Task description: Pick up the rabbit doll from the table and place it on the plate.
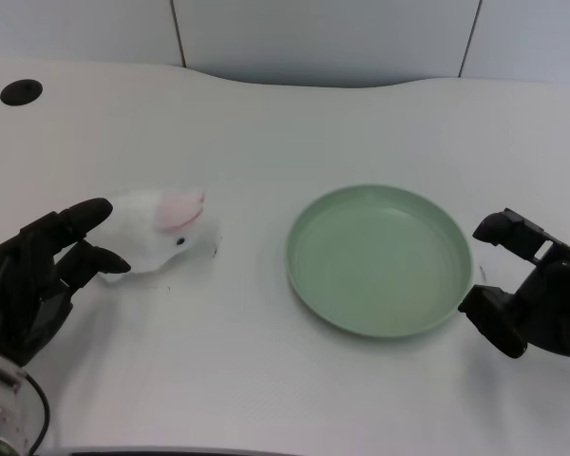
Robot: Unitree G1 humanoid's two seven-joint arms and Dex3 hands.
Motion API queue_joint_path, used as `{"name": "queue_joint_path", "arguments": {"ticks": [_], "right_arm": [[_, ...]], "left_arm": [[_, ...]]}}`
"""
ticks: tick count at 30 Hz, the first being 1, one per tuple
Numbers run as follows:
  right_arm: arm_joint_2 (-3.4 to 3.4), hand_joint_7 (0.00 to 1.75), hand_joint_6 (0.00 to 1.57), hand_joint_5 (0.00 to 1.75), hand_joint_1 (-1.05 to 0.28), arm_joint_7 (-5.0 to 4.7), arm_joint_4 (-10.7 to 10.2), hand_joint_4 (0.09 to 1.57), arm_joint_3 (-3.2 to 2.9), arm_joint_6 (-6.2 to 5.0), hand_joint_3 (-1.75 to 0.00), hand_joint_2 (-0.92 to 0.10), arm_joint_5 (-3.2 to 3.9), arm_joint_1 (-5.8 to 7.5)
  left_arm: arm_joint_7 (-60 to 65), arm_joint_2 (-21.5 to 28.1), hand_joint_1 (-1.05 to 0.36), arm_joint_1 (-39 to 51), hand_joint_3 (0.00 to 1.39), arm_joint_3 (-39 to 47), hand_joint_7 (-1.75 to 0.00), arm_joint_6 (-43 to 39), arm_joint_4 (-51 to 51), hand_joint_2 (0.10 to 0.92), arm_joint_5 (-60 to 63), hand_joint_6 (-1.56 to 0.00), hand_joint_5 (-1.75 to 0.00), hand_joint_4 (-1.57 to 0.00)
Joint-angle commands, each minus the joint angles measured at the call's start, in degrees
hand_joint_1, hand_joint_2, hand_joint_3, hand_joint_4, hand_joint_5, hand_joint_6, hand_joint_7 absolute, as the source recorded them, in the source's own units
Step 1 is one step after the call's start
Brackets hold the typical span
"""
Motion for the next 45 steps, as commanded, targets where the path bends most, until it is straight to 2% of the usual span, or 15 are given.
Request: {"name": "queue_joint_path", "arguments": {"ticks": [1, 18, 19, 20, 21, 22, 24, 25, 26, 28, 32, 33, 38, 42, 45], "right_arm": [[-0.99, 1.34, 0.72, 1.75, -0.74, 0.00, 0.3, 0.84, 0.03, 0.15, -0.17, -0.92, -0.21, 0.06], [-0.95, 1.31, 0.72, 1.75, -0.74, -0.25, 0.1, 0.84, 0.05, 0.42, -0.16, -0.92, -0.20, 0.12], [-0.96, 1.32, 0.72, 1.75, -0.75, -0.31, 0.1, 0.84, 0.05, 0.40, -0.16, -0.92, -0.21, 0.09], [-0.96, 1.32, 0.73, 1.75, -0.75, -0.36, 0.1, 0.84, 0.05, 0.38, -0.16, -0.92, -0.21, 0.07], [-0.96, 1.32, 0.73, 1.75, -0.75, -0.39, 0.1, 0.85, 0.05, 0.37, -0.15, -0.92, -0.22, 0.05], [-0.96, 1.32, 0.73, 1.75, -0.75, -0.40, 0.1, 0.85, 0.05, 0.36, -0.15, -0.92, -0.22, 0.04], [-0.96, 1.33, 0.73, 1.75, -0.75, -0.41, 0.1, 0.85, 0.05, 0.36, -0.15, -0.92, -0.22, 0.04], [-1.00, 1.33, 0.73, 1.75, -0.75, -0.42, 0.1, 0.85, 0.13, 0.50, -0.15, -0.92, -0.27, -0.04], [-1.03, 1.33, 0.74, 1.75, -0.75, -0.42, 0.1, 0.86, 0.19, 0.60, -0.14, -0.92, -0.31, -0.10], [-1.05, 1.33, 0.74, 1.75, -0.75, -0.24, 0.1, 0.86, 0.26, 0.58, -0.14, -0.92, -0.36, -0.13], [-1.01, 1.33, 0.74, 1.75, -0.75, -0.15, 0.2, 0.86, 0.30, 0.26, -0.16, -0.92, -0.39, -0.10], [-1.06, 1.33, 0.74, 1.75, -0.75, -0.05, 0.2, 0.87, 0.30, 0.57, -0.16, -0.92, -0.36, -0.16], [-0.99, 1.31, 0.72, 1.75, -0.73, 0.18, 0.3, 0.84, 0.13, 0.49, -0.17, -0.92, -0.19, -0.14], [-0.87, 1.31, 0.72, 1.75, -0.73, 0.51, 0.3, 0.83, 0.11, 0.08, -0.17, -0.92, -0.19, -0.09], [-0.95, 1.31, 0.72, 1.75, -0.74, 0.18, 0.2, 0.83, 0.15, 0.52, -0.17, -0.92, -0.21, -0.02]], "left_arm": [[-0.1, 1.1, -0.94, -0.1, 0.60, -0.1, -0.13, 0.0, 0.2, 0.921, 0.3, -0.96, -1.60, -0.40], [-0.5, 1.2, -0.94, -0.3, 0.60, 0.0, -0.14, 0.4, 0.3, 0.921, 0.2, -0.96, -1.61, -0.40], [0.4, 1.3, -0.94, -0.2, 0.58, -0.7, -0.12, -0.9, 0.1, 0.921, 1.1, -0.93, -1.50, -0.41], [1.1, 1.4, -0.93, -0.2, 0.54, -1.2, -0.07, -1.8, -0.1, 0.921, 1.9, -0.88, -1.14, -0.50], [1.5, 1.5, -0.93, -0.2, 0.52, -1.6, -0.04, -2.5, -0.1, 0.921, 2.4, -0.86, -0.85, -0.60], [1.8, 1.5, -0.92, -0.2, 0.51, -1.7, -0.03, -2.9, -0.2, 0.921, 2.7, -0.85, -0.76, -0.63], [1.9, 1.5, -0.92, -0.3, 0.50, -1.7, -0.02, -3.0, -0.1, 0.921, 2.8, -0.84, -0.68, -0.66], [1.5, 4.5, -0.91, -1.9, 0.45, -5.0, -0.01, -9.4, -4.7, 0.907, 7.3, -0.79, -0.60, -0.63], [1.3, 6.7, -0.88, -3.0, 0.28, -7.5, -0.01, -14.3, -8.2, 0.911, 10.7, -0.68, -0.40, -0.60], [1.8, 9.6, -0.84, -5.0, 0.11, -10.6, 0.00, -20.1, -11.5, 0.919, 14.6, -0.59, -0.19, -0.59], [6.7, 11.9, -0.78, -8.1, 0.05, -13.0, 0.00, -23.8, -9.7, 0.921, 18.2, -0.51, -0.06, -0.53], [9.9, 12.3, -0.77, -8.9, 0.05, -14.0, 0.00, -24.8, -8.6, 0.921, 20.3, -0.51, -0.05, -0.52], [23.7, 14.3, -0.81, -11.6, 0.11, -20.1, 0.00, -27.6, -4.5, 0.921, 31.0, -0.41, 0.00, -0.38], [36.2, 16.1, -0.83, -14.0, 0.12, -26.8, 0.00, -27.3, -2.1, 0.921, 41.7, -0.36, 0.00, -0.34], [42.4, 16.2, -0.85, -16.4, 0.10, -31.3, 0.00, -24.3, 0.3, 0.921, 47.1, -0.34, 0.00, -0.30]]}}
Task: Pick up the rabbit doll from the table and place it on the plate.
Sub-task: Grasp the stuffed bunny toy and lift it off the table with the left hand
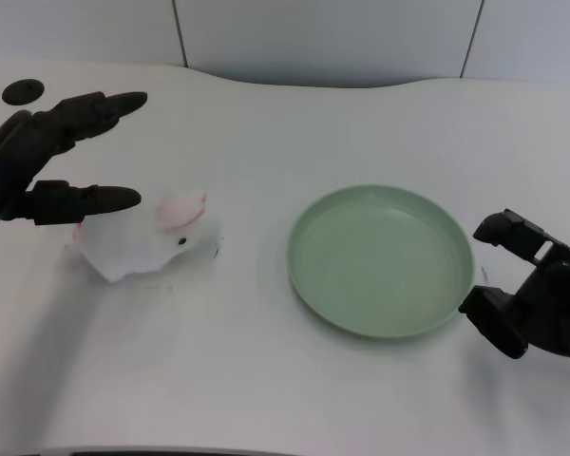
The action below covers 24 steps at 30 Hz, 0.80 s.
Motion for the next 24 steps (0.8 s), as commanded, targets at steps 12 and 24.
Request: {"name": "queue_joint_path", "arguments": {"ticks": [12, 24], "right_arm": [[-0.68, 1.30, 0.73, 1.75, -0.74, -0.21, -0.1, 0.84, 0.11, 0.27, -0.15, -0.92, -0.17, 0.05], [-0.39, 1.34, 0.71, 1.75, -0.72, 0.35, -0.3, 0.84, 0.07, -0.27, -0.17, -0.92, -0.02, 0.14]], "left_arm": [[13.6, -3.1, -1.05, -8.9, 0.17, -15.8, 0.00, 17.0, 8.7, 0.921, 14.0, -0.14, 0.00, -0.08], [10.5, -7.2, -1.05, -10.5, 0.17, -19.7, 0.00, 27.4, 10.8, 0.921, 16.0, -0.07, -0.01, -0.04]]}}
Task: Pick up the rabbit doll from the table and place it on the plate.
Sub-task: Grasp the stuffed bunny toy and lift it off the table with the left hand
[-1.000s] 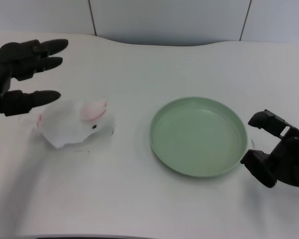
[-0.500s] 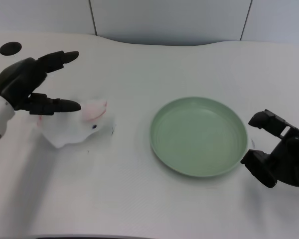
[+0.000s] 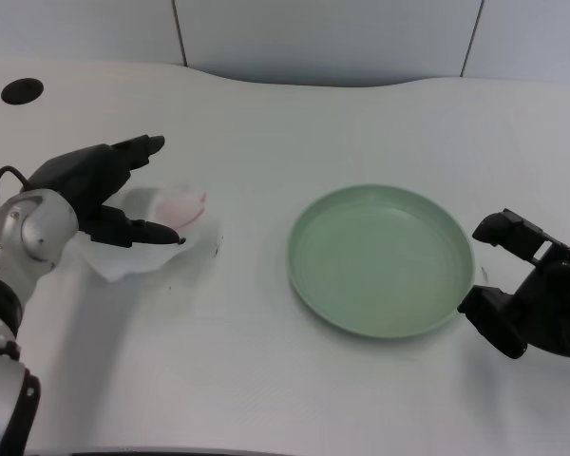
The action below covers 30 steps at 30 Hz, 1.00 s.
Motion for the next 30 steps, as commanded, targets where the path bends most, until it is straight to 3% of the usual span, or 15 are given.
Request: {"name": "queue_joint_path", "arguments": {"ticks": [1, 7, 10, 15, 19, 23, 29, 30], "right_arm": [[-0.49, 1.34, 0.71, 1.75, -0.72, 0.20, -0.3, 0.84, 0.04, -0.27, -0.17, -0.92, -0.02, 0.14], [-0.54, 1.33, 0.72, 1.75, -0.75, 0.01, -0.3, 0.85, 0.00, 0.06, -0.14, -0.92, 0.03, 0.20], [-0.49, 1.33, 0.72, 1.75, -0.75, 0.40, -0.4, 0.85, -0.05, -0.84, -0.17, -0.92, 0.05, 0.33], [-0.48, 1.32, 0.70, 1.75, -0.73, 1.10, -0.3, 0.83, 0.02, -0.53, -0.17, -0.92, 0.10, 0.16], [-0.20, 1.32, 0.72, 1.75, -0.74, 0.35, -0.6, 0.84, -0.18, -0.21, -0.16, -0.92, 0.31, 0.36], [-0.14, 1.31, 0.73, 1.75, -0.74, 0.48, -0.7, 0.85, -0.17, -0.11, -0.16, -0.92, 0.34, 0.45], [-0.02, 1.30, 0.74, 1.75, -0.74, 0.77, -0.8, 0.85, -0.24, -0.47, -0.17, -0.92, 0.43, 0.47], [0.08, 1.29, 0.73, 1.75, -0.72, 0.98, -0.8, 0.84, -0.32, -0.73, -0.17, -0.92, 0.53, 0.48]], "left_arm": [[-0.7, -0.3, -1.05, -1.1, 0.17, -1.2, 0.00, 1.8, 0.6, 0.921, 1.0, -0.07, -0.01, -0.04], [-1.4, -0.9, -1.05, -1.0, 0.10, -3.8, 0.00, 6.0, 1.3, 0.919, 3.2, -0.06, 0.00, -0.02], [-1.5, -1.1, -1.05, -0.9, 0.07, -5.0, 0.00, 7.3, 1.4, 0.917, 4.3, -0.07, -0.01, -0.04], [-1.3, -1.6, -1.03, -0.7, 0.02, -6.1, -0.03, 8.0, 1.7, 0.882, 5.2, -0.15, -0.05, -0.15], [1.2, -1.9, -1.02, -0.8, 0.01, -8.8, -0.02, 9.1, 1.8, 0.896, 8.0, -0.17, -0.05, -0.19], [5.7, -2.3, -0.95, -0.5, 0.01, -10.7, -0.03, 9.4, 1.9, 0.901, 10.3, -0.29, -0.10, -0.41], [9.8, -3.5, -0.92, -0.4, 0.00, -11.6, -0.02, 10.4, 2.1, 0.909, 11.8, -0.33, -0.10, -0.47], [11.7, -4.2, -0.81, -0.2, 0.01, -11.9, -0.13, 11.1, 2.1, 0.916, 12.2, -0.65, -0.43, -0.68]]}}
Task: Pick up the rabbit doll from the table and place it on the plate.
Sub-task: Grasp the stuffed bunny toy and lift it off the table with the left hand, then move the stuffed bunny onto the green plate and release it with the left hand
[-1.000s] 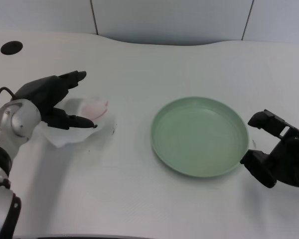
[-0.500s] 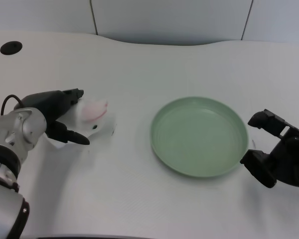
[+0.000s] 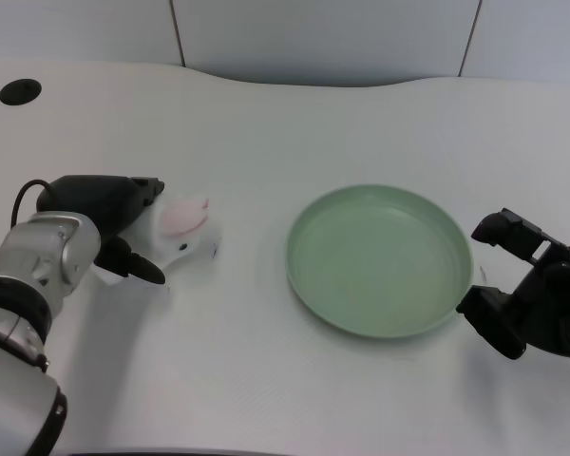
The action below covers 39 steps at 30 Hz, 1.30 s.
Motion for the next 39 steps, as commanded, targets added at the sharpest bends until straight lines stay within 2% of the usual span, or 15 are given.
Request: {"name": "queue_joint_path", "arguments": {"ticks": [1, 3, 5, 9, 10, 12, 19, 22, 24, 26, 28, 30, 34, 38, 39], "right_arm": [[-0.18, 1.29, 0.72, 1.75, -0.72, 0.57, -0.7, 0.84, -0.26, -0.46, -0.17, -0.92, 0.50, 0.45], [-0.04, 1.29, 0.71, 1.75, -0.71, 0.90, -0.7, 0.82, -0.48, -0.38, -0.17, -0.92, 0.78, 0.45], [0.05, 1.28, 0.70, 1.75, -0.70, 1.17, -0.6, 0.82, -0.64, -0.20, -0.17, -0.92, 0.96, 0.45], [-0.12, 1.30, 0.73, 1.75, -0.73, 0.79, -0.8, 0.83, -0.54, 0.06, -0.16, -0.92, 0.72, 0.55], [-0.15, 1.30, 0.74, 1.75, -0.73, 0.89, -0.8, 0.83, -0.56, 0.19, -0.16, -0.92, 0.75, 0.54], [-0.19, 1.31, 0.74, 1.74, -0.75, 0.95, -0.8, 0.83, -0.56, 0.19, -0.15, -0.92, 0.74, 0.52], [-0.30, 1.32, 0.73, 1.73, -0.71, 1.64, -0.7, 0.83, -0.52, 0.11, -0.17, -0.92, 0.70, 0.40], [-0.28, 1.23, 0.72, 1.74, -0.69, 1.13, -0.6, 0.80, -0.64, 0.30, -0.17, -0.92, 0.71, 0.45], [-0.30, 1.21, 0.72, 1.74, -0.69, 0.61, -0.6, 0.79, -0.46, 0.45, -0.16, -0.92, 0.48, 0.41], [-0.31, 1.21, 0.73, 1.75, -0.71, 0.23, -0.7, 0.81, -0.27, 0.61, -0.16, -0.92, 0.29, 0.36], [-0.33, 1.21, 0.75, 1.75, -0.70, -0.21, -0.8, 0.81, -0.25, 1.07, -0.16, -0.92, 0.33, 0.38], [-0.38, 1.21, 0.76, 1.75, -0.70, -0.43, -0.9, 0.82, -0.07, 1.35, -0.15, -0.92, 0.20, 0.38], [-0.23, 1.30, 0.74, 1.75, -0.72, -0.23, -1.2, 0.84, 0.13, 0.40, -0.16, -0.92, 0.08, 0.47], [0.00, 1.31, 0.72, 1.75, -0.71, -0.17, -1.2, 0.84, 0.08, 0.15, -0.17, -0.92, 0.20, 0.50], [0.06, 1.31, 0.72, 1.75, -0.71, -0.05, -1.1, 0.84, 0.13, 0.35, -0.17, -0.92, 0.20, 0.44]], "left_arm": [[5.2, -2.2, -0.77, -0.3, 0.01, -1.6, -0.13, 2.4, 0.9, 0.918, 1.9, -0.78, -0.68, -0.67], [6.2, -3.2, -0.70, -0.5, 0.09, -2.4, -0.51, 3.4, 1.0, 0.920, 2.6, -0.94, -1.19, -0.75], [7.1, -3.7, -0.66, -0.7, 0.12, -3.1, -0.68, 3.6, 1.0, 0.921, 3.3, -0.97, -1.32, -0.80], [7.6, -4.1, -0.62, -1.0, 0.29, -3.4, -0.46, 3.8, 1.1, 0.921, 3.3, -1.00, -0.99, -0.87], [7.6, -4.1, -0.59, -1.3, 0.37, -3.3, -0.29, 3.8, 1.1, 0.921, 3.1, -1.00, -0.73, -0.90], [7.8, -4.0, -0.56, -1.8, 0.42, -3.2, -0.14, 3.9, 1.0, 0.921, 2.9, -1.02, -0.50, -0.95], [7.7, -3.3, -0.52, -3.9, 0.42, -2.3, -0.07, 2.2, 0.9, 0.921, 2.0, -1.00, -0.43, -0.94], [8.8, -2.8, -0.55, -5.0, 0.43, -2.7, -0.09, 0.8, 0.7, 0.921, 2.6, -1.11, -0.84, -0.90], [9.9, -2.5, -0.55, -5.7, 0.42, -3.3, -0.10, -0.3, 0.7, 0.921, 3.2, -1.13, -0.99, -0.86], [11.0, -2.2, -0.56, -6.4, 0.39, -4.1, -0.38, -1.3, 0.7, 0.921, 3.9, -1.05, -1.25, -0.79], [12.1, -2.0, -0.56, -8.2, 0.40, -5.4, -0.67, -2.5, 0.6, 0.921, 5.2, -0.89, -1.28, -0.74], [12.2, -2.0, -0.57, -9.7, 0.41, -6.2, -0.73, -3.1, 0.5, 0.921, 5.8, -0.85, -1.27, -0.72], [11.9, -2.5, -0.57, -12.5, 0.42, -7.0, -0.83, -3.9, 0.4, 0.921, 6.4, -0.82, -1.34, -0.76], [12.7, -3.4, -0.56, -14.1, 0.41, -6.8, -1.00, -5.8, 0.3, 0.921, 6.0, -0.81, -1.52, -0.75], [13.0, -4.0, -0.57, -14.4, 0.40, -6.7, -1.14, -6.5, 0.2, 0.921, 5.8, -0.76, -1.61, -0.73]]}}
